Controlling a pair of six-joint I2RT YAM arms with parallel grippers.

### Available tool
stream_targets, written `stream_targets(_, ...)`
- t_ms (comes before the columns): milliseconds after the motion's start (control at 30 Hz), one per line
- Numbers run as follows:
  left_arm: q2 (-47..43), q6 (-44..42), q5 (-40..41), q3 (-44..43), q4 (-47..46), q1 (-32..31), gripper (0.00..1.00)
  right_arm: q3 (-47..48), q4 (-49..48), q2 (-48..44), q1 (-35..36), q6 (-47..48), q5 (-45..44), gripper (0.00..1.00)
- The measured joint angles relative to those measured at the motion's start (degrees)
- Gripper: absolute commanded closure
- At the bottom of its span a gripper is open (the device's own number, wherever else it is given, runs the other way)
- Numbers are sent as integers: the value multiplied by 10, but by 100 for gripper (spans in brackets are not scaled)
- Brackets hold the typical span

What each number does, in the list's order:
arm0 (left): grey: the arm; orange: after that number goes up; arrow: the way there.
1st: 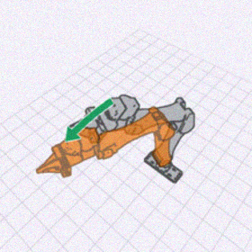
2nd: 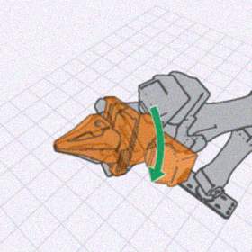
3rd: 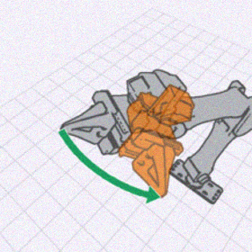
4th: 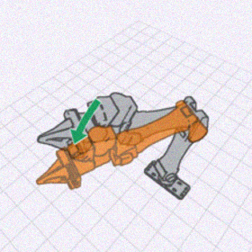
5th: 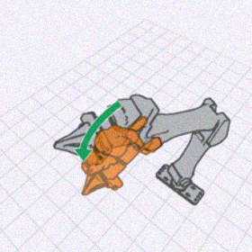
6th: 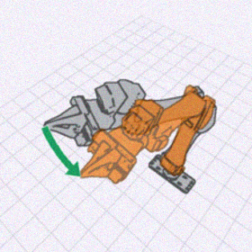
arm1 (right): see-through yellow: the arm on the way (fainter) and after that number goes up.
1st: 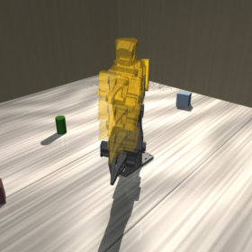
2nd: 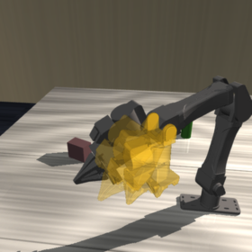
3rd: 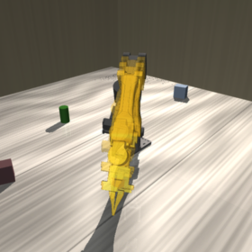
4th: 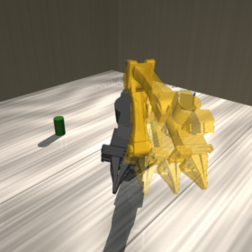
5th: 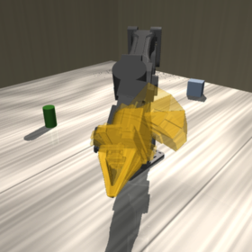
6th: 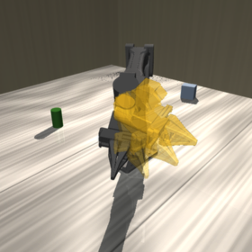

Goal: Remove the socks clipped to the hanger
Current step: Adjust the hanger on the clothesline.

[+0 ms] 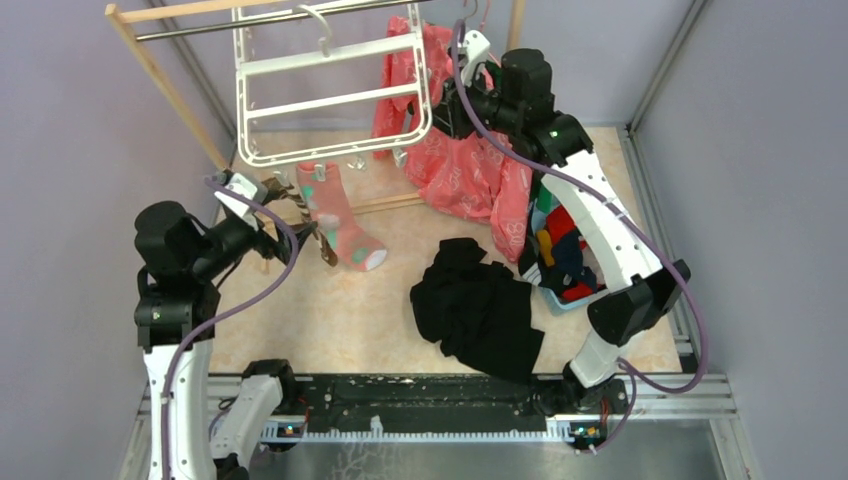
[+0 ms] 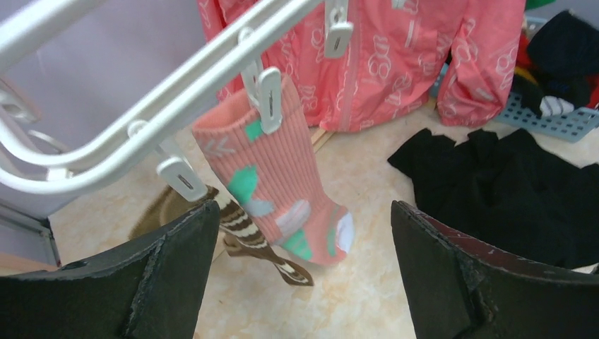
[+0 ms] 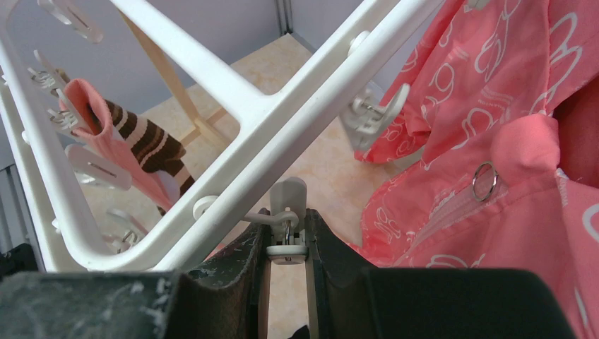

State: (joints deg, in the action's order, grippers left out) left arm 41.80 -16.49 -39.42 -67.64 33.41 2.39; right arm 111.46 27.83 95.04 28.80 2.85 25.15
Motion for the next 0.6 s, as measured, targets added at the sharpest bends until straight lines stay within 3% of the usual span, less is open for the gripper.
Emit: stream_targets(600,16,-12,17,158,-146,0,10,38,22,20,-2,1,14,100)
